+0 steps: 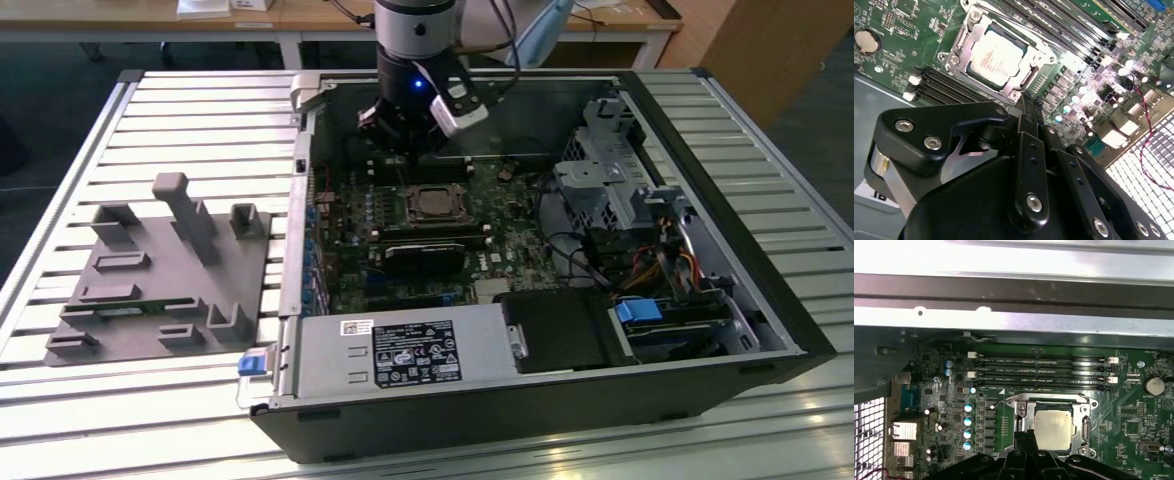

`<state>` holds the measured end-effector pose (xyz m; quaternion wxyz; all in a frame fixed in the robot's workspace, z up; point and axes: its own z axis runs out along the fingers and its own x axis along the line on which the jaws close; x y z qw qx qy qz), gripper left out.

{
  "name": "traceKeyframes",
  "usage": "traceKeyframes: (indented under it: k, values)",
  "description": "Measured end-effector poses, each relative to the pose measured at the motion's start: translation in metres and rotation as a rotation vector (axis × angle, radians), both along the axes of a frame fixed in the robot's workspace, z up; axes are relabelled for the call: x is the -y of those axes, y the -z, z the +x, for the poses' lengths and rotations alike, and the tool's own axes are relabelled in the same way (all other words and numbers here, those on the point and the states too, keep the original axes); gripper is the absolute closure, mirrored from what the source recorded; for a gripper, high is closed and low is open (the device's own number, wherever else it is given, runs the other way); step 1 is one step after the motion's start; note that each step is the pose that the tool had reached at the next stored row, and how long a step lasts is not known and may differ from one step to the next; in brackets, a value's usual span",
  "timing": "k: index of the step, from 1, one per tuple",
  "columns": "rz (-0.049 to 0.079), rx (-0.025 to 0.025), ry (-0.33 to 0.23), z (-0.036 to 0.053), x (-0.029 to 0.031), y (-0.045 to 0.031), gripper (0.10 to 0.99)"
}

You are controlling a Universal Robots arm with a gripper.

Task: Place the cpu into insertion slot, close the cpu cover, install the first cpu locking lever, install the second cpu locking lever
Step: 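Install the first cpu locking lever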

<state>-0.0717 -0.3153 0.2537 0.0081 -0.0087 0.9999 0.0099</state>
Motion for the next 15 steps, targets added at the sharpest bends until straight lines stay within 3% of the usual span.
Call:
traceKeyframes:
  k: [15]
  values:
    - [0.000, -0.0001, 0.000, -0.0086, 0.0000, 0.0000, 0.980]
